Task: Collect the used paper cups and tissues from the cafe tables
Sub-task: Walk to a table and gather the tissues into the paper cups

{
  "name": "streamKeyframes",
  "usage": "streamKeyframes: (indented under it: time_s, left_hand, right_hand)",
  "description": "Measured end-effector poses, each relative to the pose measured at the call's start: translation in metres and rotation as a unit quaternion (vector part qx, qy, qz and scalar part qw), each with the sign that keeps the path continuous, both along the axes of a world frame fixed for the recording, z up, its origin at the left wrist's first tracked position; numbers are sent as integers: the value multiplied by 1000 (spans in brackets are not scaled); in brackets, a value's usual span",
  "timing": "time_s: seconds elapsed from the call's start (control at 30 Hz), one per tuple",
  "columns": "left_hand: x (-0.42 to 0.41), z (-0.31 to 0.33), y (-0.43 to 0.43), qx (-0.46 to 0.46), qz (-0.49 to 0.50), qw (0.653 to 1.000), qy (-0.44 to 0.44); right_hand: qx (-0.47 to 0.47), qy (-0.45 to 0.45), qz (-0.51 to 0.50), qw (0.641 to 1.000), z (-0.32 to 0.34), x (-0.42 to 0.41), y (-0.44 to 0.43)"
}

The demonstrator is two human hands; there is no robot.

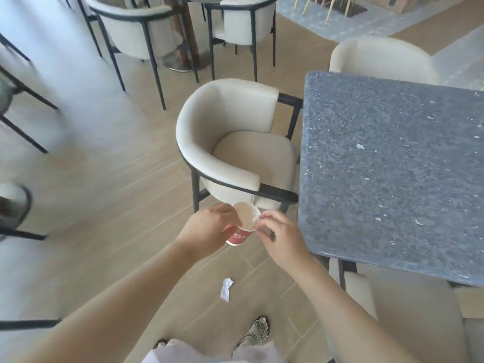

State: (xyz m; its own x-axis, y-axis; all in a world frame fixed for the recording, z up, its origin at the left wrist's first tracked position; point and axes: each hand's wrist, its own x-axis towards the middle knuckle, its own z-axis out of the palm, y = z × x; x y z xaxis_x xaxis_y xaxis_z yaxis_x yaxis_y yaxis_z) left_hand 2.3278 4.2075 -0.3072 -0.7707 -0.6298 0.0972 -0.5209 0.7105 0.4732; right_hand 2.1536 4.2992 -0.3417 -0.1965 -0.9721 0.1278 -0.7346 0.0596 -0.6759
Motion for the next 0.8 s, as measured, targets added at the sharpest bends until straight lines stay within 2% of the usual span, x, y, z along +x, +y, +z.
streamKeyframes:
  time_s: [0.27,0.47,0.63,0.8]
  left_hand:
    - [100,-6,-13,37,24,999,-29]
    - [167,-31,-26,29,-27,992,-117]
    - [200,-55,-27,36,-60,991,-117]
    - [219,-79,-25,5,-102,990,-99]
  right_hand:
    - [12,6,29,999,-2,97,-15]
    - [42,19,29,999,-23,168,-11]
    - [59,10,15,998,-39,202,-7]
    - [76,6,27,997,-61,214,-4]
